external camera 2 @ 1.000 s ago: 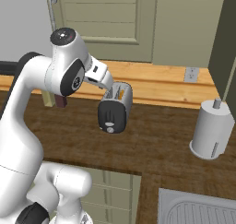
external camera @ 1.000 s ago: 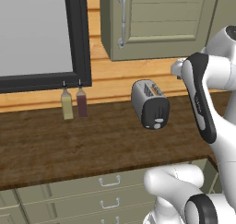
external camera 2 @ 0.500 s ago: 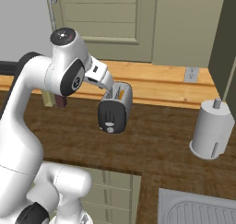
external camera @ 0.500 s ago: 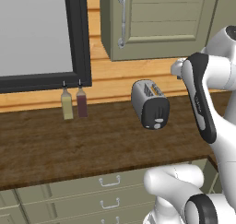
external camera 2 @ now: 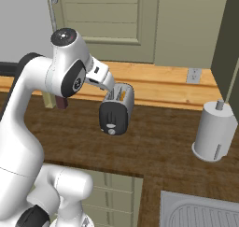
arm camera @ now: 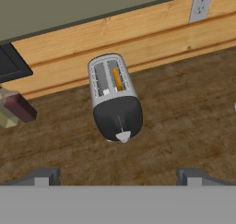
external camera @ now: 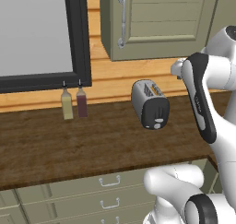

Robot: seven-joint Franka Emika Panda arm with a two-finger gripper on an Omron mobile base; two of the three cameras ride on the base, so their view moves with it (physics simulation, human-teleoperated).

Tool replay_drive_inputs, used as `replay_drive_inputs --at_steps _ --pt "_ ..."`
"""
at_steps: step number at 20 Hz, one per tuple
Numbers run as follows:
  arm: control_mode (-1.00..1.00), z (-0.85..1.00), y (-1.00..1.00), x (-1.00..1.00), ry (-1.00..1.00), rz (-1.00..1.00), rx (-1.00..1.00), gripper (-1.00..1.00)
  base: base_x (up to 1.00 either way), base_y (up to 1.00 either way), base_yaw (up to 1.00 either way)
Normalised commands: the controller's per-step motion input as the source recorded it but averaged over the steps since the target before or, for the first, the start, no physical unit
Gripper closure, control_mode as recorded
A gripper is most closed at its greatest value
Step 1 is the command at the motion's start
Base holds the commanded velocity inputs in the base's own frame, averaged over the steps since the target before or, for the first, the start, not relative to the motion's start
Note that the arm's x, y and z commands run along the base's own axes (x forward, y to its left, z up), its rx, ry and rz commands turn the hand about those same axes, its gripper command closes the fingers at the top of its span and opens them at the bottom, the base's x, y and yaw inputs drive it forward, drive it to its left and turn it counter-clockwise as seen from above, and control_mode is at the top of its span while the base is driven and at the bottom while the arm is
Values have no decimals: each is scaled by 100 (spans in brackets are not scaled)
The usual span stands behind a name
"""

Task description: Start the toaster. Once the lever pops up, take the bread to the plate on the dining counter.

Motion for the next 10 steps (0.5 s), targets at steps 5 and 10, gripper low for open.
replay_drive_inputs --at_steps 5,10 --pt "-100 0 0 0 0 0 0 -100 0 0 0" --pt "-100 0 0 0 0 0 0 -100 0 0 0"
